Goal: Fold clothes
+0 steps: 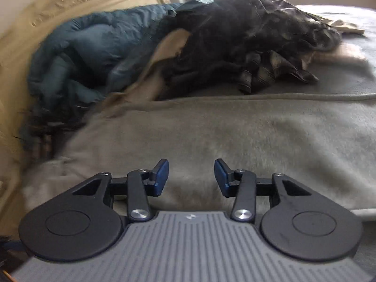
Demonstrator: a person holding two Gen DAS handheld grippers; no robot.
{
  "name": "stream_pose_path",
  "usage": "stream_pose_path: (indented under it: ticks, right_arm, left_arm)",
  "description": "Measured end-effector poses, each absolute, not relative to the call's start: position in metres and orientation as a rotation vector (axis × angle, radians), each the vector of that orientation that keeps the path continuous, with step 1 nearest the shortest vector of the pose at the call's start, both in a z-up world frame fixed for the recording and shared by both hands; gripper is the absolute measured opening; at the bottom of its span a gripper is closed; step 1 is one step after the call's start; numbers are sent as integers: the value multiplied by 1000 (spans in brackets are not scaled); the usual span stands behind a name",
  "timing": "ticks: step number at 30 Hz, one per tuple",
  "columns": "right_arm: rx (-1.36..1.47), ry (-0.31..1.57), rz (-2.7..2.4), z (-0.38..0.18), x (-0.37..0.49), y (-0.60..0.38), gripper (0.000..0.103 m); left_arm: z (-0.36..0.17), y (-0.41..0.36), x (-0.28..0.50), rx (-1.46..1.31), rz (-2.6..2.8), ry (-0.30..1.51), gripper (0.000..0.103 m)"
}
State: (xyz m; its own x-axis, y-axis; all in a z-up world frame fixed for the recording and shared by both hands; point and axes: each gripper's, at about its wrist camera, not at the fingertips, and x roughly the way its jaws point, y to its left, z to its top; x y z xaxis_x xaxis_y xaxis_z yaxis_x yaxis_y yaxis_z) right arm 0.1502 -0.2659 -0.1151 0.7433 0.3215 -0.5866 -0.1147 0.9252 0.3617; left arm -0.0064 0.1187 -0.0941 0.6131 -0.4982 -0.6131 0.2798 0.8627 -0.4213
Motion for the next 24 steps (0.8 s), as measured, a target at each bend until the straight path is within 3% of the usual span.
stream_pose_path:
  ticks: [2,3,7,9,12,18,22,24]
  right_arm:
    - [326,710,183,-122,144,-289,40]
    - [335,712,147,-124,138,-304,32]
    - [386,698,-51,-127,98,-385,32]
    - [453,700,-180,-127,72,-432,27]
    - [487,691,-317,-113,50,-456,31]
    - [352,618,39,-89,89,-341,30]
    - [202,678,230,-111,122,-269,30]
    - [208,706,213,-125,124,-277,30]
  left_arm:
    - [-98,126,-8,-301,-459,777,61]
    - [-99,129,-7,-303,-464,767,61]
    - [-104,136,3,-324,-490,745,61]
    - [-105,134,11,-325,-503,739,61]
    - [-106,122,21,-316,-532,726,61]
    - [-104,83,32,-288,-556,732,61]
    - [-100,74,27,-255,-538,732,61]
    - [-101,77,24,-250,-530,740,61]
